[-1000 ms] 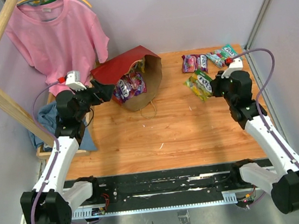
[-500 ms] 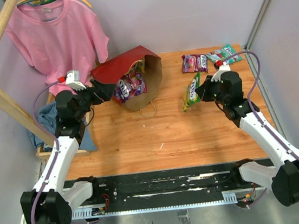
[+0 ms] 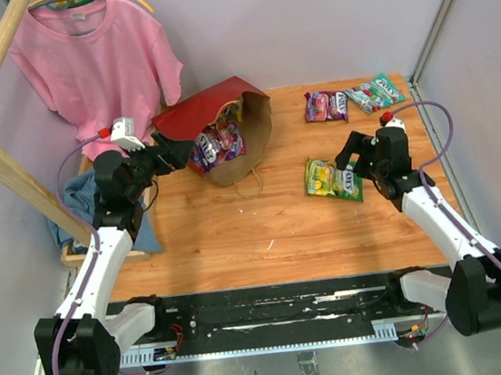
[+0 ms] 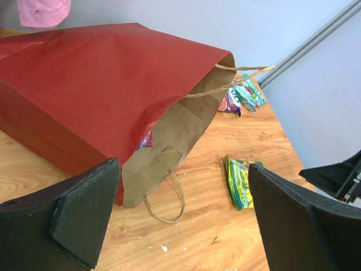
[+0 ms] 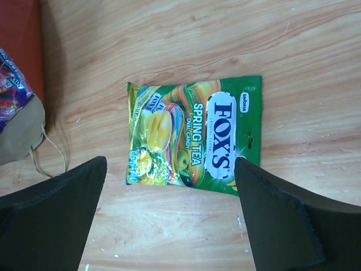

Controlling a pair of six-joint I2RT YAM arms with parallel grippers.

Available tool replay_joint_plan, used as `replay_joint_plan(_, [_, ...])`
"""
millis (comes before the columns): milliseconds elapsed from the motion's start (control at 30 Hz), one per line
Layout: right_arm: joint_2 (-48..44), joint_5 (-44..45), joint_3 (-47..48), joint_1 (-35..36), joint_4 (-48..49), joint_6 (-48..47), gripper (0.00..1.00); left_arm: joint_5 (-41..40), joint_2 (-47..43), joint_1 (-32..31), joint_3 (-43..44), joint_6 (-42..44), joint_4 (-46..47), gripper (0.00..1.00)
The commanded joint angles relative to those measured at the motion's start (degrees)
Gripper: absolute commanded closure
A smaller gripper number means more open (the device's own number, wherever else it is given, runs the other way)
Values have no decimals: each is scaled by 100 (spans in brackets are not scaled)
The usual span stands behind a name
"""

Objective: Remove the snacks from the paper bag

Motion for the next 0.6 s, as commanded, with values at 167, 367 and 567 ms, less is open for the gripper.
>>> replay_joint_plan(167, [-299,1069,481,984,-186,-612,10,93,-7,47,32,-12,180,0])
replay_joint_plan(367, [863,911,938,1482,-539,-762,36,125,4,52,23,-27,194,0])
replay_joint_plan(567, [1878,881,1170,1560,-363,-735,46,67,-5,41,32,34,142,0])
